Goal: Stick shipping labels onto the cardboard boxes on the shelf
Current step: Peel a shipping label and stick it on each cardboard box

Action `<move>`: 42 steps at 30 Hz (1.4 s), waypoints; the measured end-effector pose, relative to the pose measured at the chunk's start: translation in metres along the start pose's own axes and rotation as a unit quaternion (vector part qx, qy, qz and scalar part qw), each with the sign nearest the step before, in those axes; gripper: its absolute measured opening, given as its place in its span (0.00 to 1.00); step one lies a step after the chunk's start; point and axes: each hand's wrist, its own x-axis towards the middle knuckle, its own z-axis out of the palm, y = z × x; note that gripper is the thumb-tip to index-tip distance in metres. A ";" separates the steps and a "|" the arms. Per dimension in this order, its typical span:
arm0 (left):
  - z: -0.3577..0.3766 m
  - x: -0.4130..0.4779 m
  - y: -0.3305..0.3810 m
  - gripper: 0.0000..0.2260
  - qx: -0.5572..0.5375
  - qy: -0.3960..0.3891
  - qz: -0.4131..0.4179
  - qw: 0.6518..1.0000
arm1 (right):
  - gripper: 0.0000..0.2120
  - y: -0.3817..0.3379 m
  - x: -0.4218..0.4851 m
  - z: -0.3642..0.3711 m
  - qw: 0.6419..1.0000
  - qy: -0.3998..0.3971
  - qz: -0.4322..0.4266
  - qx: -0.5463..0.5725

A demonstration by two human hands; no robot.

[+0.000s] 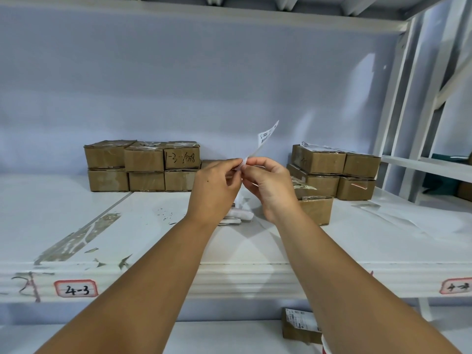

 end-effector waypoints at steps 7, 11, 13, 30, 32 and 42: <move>-0.002 0.003 -0.006 0.07 0.012 -0.017 -0.108 0.994 | 0.11 0.000 0.000 0.001 0.998 0.008 -0.030 -0.046; -0.005 0.009 -0.009 0.08 -0.059 0.014 -0.204 0.977 | 0.12 0.000 0.003 0.002 0.999 0.025 -0.023 -0.004; -0.006 0.010 -0.010 0.08 -0.094 0.028 -0.253 0.963 | 0.13 0.000 0.004 0.001 0.999 0.032 -0.023 0.017; -0.013 0.014 -0.026 0.09 -0.199 0.224 -0.466 0.833 | 0.20 0.006 -0.001 -0.001 0.896 0.197 -0.292 -0.270; -0.015 0.013 -0.025 0.08 -0.182 0.241 -0.478 0.825 | 0.19 0.006 -0.001 -0.002 0.890 0.225 -0.306 -0.251; -0.021 0.014 -0.027 0.09 -0.190 0.317 -0.484 0.793 | 0.17 -0.005 0.000 -0.006 0.890 0.319 -0.295 -0.138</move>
